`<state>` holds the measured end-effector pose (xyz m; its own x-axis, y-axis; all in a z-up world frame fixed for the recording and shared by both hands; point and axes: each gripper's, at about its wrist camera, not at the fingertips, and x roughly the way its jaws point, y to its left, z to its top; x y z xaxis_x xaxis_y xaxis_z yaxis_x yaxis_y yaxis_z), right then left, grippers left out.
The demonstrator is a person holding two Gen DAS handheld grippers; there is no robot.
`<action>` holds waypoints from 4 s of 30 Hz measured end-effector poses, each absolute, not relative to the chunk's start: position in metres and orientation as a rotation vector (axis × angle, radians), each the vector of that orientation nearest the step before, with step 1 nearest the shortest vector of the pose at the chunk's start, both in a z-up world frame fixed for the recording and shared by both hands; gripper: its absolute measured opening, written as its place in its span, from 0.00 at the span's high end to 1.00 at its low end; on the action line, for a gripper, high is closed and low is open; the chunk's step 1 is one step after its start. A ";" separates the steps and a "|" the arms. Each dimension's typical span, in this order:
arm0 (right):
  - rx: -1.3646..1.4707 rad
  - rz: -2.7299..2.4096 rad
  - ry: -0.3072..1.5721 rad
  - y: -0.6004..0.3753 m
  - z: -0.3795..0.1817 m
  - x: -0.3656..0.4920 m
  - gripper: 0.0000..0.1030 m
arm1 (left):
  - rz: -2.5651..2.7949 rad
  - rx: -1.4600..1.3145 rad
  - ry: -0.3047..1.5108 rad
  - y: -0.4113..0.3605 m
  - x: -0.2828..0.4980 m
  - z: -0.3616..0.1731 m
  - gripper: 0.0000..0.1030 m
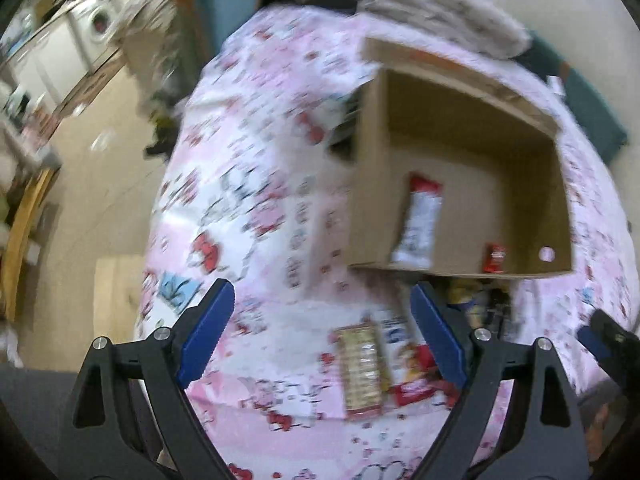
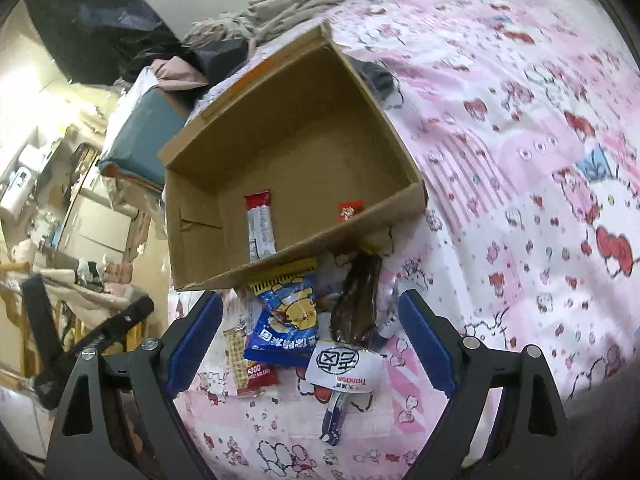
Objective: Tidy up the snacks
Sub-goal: 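Move the left tool to the wafer bar and grasp it, then lift the wafer bar with the left tool while the right tool grasps the blue chip bag, then place the wafer bar and blue chip bag into the box, opening both tools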
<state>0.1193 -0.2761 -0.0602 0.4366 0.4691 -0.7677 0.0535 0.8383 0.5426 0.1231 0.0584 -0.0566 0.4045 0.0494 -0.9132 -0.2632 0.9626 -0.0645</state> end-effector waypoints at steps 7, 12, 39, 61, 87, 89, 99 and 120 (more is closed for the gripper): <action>0.592 0.236 1.126 -0.285 -0.069 0.124 0.11 | 0.276 -0.332 1.318 0.071 0.121 -0.111 0.17; 0.622 0.221 1.123 -0.289 -0.072 0.126 0.11 | 0.243 -0.236 1.375 0.043 0.120 -0.136 0.19; 0.600 0.386 1.281 -0.251 -0.097 0.142 0.24 | 0.192 -0.236 1.418 0.034 0.109 -0.119 0.79; 0.364 0.426 1.431 -0.169 -0.149 0.169 0.68 | 0.150 -0.283 1.380 0.031 0.113 -0.109 0.79; 0.594 0.574 1.110 -0.246 -0.021 0.176 0.72 | 0.014 -0.249 1.054 0.028 0.170 0.016 0.79; 0.597 0.563 1.086 -0.248 -0.019 0.190 0.72 | 0.001 -0.232 1.054 0.021 0.184 0.014 0.79; 0.592 0.486 1.076 -0.248 -0.056 0.236 0.71 | -0.036 -0.175 1.102 -0.011 0.229 -0.023 0.79; 0.482 0.436 1.168 -0.236 -0.098 0.256 0.68 | -0.072 -0.119 1.093 -0.032 0.247 -0.062 0.78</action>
